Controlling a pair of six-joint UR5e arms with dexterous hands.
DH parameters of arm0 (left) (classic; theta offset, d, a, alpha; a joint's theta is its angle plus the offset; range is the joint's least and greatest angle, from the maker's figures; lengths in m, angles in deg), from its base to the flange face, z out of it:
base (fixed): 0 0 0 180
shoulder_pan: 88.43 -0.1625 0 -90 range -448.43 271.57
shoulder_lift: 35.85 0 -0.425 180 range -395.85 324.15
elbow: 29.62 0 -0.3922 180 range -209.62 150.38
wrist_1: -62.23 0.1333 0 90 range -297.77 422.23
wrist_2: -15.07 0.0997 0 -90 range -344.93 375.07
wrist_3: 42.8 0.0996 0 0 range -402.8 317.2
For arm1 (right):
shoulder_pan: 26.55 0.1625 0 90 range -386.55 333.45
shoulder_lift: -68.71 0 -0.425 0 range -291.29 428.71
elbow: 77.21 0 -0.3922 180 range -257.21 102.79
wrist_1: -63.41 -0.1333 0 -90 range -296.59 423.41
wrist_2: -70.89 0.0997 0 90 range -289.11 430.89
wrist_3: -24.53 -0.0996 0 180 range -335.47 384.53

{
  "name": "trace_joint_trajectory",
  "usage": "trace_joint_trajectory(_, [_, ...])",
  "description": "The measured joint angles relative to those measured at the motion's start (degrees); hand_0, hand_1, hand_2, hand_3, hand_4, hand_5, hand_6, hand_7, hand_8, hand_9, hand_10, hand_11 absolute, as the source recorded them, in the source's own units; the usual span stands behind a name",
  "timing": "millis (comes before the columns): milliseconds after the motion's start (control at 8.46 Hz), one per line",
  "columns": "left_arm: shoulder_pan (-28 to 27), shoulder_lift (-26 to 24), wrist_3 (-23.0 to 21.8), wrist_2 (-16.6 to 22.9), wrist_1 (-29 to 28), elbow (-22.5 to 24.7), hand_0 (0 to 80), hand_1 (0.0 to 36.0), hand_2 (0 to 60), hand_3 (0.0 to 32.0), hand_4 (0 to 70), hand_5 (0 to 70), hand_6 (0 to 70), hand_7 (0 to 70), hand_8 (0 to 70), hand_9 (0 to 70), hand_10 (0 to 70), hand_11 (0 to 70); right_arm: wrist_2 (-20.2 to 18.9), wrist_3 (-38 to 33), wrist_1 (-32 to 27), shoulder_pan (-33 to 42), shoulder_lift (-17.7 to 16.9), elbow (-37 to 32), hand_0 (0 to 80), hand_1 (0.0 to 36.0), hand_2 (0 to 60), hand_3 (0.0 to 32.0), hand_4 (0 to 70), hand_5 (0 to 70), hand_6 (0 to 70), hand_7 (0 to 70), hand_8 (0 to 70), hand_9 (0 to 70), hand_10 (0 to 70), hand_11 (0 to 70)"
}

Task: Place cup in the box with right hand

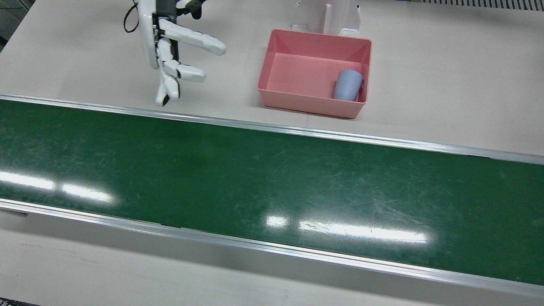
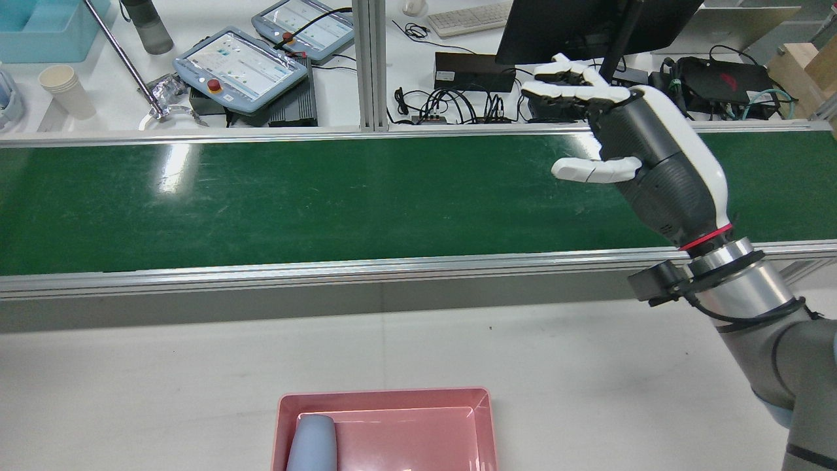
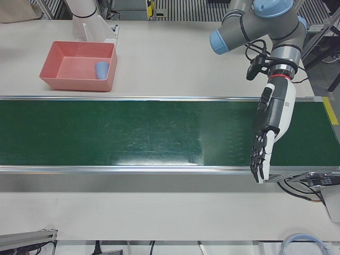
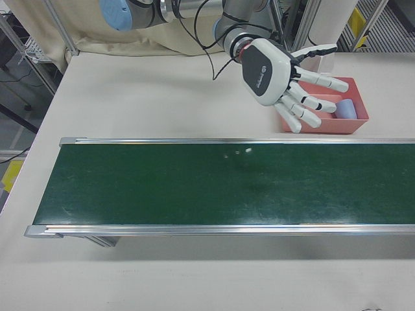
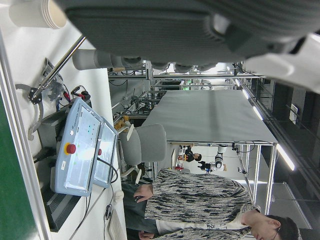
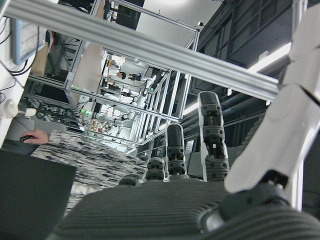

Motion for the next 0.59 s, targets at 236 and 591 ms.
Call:
trace_joint_trajectory(236, [0.00,0.00,0.00,0.00,0.00,0.05,0.0,0.0,0.0,0.0,0.0,0.0,0.0,0.0,0.0,0.0,0.0,0.0,-6.44,-11.48,0.10,7.42,0.42,-10.43,40.6,8.2,10.3,0.0,21.6,1.2,7.3,32.3,3.0,11.1,0.6,1.2])
trace_joint_trajectory(591, [0.00,0.00,0.00,0.02,0.00,0.02,0.0,0.0,0.0,0.0,0.0,0.0,0.0,0.0,0.0,0.0,0.0,0.0,-14.29,-16.31,-1.52,17.20,-1.23,-16.54,39.2,7.0,9.8,0.0,22.8,1.1,9.4,43.3,5.3,16.0,1.7,2.7])
